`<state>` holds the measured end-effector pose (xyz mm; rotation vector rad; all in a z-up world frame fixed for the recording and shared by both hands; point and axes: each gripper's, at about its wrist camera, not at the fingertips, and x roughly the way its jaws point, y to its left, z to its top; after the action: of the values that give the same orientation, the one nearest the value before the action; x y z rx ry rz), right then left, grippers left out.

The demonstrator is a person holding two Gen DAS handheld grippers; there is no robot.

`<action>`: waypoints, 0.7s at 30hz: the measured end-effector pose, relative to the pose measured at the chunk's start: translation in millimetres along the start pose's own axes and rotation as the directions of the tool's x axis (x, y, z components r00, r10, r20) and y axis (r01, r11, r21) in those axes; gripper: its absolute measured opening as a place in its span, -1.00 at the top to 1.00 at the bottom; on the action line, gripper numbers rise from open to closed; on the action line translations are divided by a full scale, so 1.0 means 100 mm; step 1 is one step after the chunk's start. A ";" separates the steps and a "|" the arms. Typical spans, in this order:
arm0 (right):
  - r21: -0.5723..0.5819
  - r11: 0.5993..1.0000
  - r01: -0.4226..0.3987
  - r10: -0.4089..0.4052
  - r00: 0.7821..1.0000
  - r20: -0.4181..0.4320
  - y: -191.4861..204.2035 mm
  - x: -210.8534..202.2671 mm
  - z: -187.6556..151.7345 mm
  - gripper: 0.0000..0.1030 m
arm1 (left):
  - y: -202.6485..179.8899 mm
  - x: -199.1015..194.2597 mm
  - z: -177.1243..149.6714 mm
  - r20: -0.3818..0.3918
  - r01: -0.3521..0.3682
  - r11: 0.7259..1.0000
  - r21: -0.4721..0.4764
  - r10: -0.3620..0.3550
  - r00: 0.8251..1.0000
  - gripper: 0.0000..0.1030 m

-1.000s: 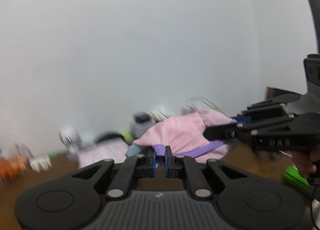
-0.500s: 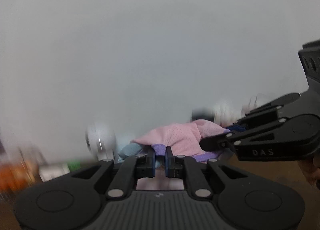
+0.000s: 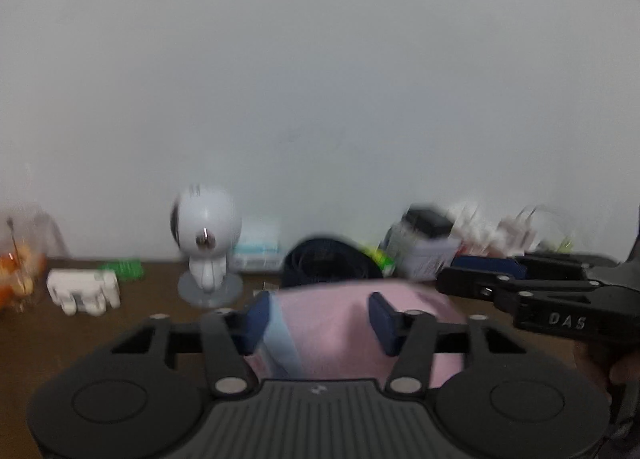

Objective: Fold clothes
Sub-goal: 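Carry the folded bundle onto the clothes stack with both grippers and release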

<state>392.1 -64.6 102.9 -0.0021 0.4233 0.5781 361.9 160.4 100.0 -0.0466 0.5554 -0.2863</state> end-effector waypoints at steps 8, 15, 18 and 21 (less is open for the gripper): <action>-0.111 0.994 0.001 -0.009 0.997 -0.071 0.10 0.42 -0.31 0.36 | 0.13 0.17 -0.16 -0.124 0.060 0.996 0.070 -0.051 0.991 0.21; -0.126 0.992 -0.021 0.013 0.998 -0.065 0.09 0.13 -0.12 0.20 | 0.15 0.06 -0.15 -0.128 0.077 0.993 0.095 -0.064 0.990 0.21; -0.338 0.936 -0.092 0.084 0.996 -0.039 0.22 -0.28 -0.10 -0.33 | 0.17 0.12 -0.16 -0.138 0.068 0.995 0.074 -0.057 0.989 0.21; -0.530 0.841 -0.108 0.085 0.994 -0.068 0.36 -0.41 -0.33 -0.37 | 0.22 0.13 -0.14 -0.139 0.071 0.996 0.045 -0.064 0.988 0.17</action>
<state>329.5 -60.4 92.3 -0.5339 0.2916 0.7839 370.4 177.9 78.6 0.0027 0.6842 -0.3711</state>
